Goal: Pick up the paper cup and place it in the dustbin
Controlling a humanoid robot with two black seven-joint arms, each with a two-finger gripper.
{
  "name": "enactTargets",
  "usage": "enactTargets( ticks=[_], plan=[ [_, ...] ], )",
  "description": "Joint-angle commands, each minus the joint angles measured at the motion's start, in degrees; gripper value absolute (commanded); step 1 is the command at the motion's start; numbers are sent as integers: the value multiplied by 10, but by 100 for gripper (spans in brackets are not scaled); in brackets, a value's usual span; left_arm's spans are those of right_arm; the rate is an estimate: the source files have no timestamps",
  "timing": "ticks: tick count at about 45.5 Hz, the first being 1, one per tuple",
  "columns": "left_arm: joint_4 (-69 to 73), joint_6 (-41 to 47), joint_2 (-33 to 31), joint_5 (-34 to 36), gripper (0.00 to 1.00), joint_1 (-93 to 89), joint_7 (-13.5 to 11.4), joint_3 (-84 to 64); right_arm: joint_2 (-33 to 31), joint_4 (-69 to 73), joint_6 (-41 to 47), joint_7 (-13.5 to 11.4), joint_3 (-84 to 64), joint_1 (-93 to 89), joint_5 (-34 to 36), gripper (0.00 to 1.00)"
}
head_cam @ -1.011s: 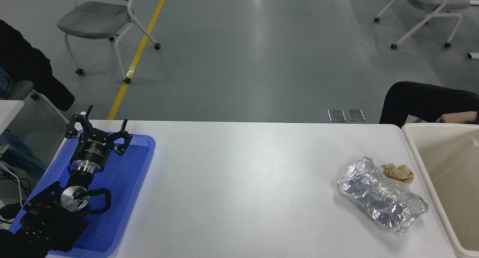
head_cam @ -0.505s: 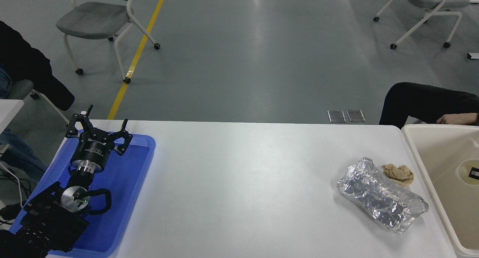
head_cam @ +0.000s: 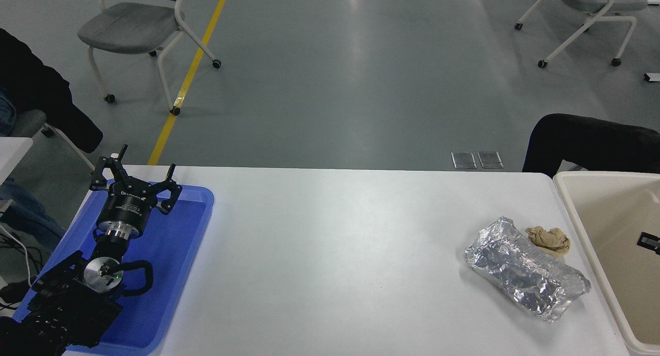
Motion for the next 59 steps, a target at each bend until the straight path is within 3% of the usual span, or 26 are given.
enactTargets(
  ticks=[1, 9, 17, 24, 32, 42, 59],
  plan=[
    [0, 0, -1, 0, 100, 0, 1, 0, -79, 156, 6, -4, -50, 90, -7, 100],
    [0, 0, -1, 0, 100, -1, 1, 0, -154, 381, 13, -8, -197, 282, -9, 100],
    [0, 0, -1, 0, 100, -1, 1, 0, -152, 519, 64, -6, -352, 480, -4, 100],
    [0, 0, -1, 0, 100, -1, 1, 0, -125, 585, 179, -7, -395, 605, 22, 100],
    [0, 0, -1, 0, 100, -1, 1, 0, -60, 631, 280, -7, -458, 732, 93, 100],
    [1, 0, 0, 0, 100, 0, 0, 0, 46, 713, 291, -10, -516, 811, 164, 100],
    [1, 0, 0, 0, 100, 1, 0, 0, 192, 715, 317, -10, -531, 864, 294, 100]
  ],
)
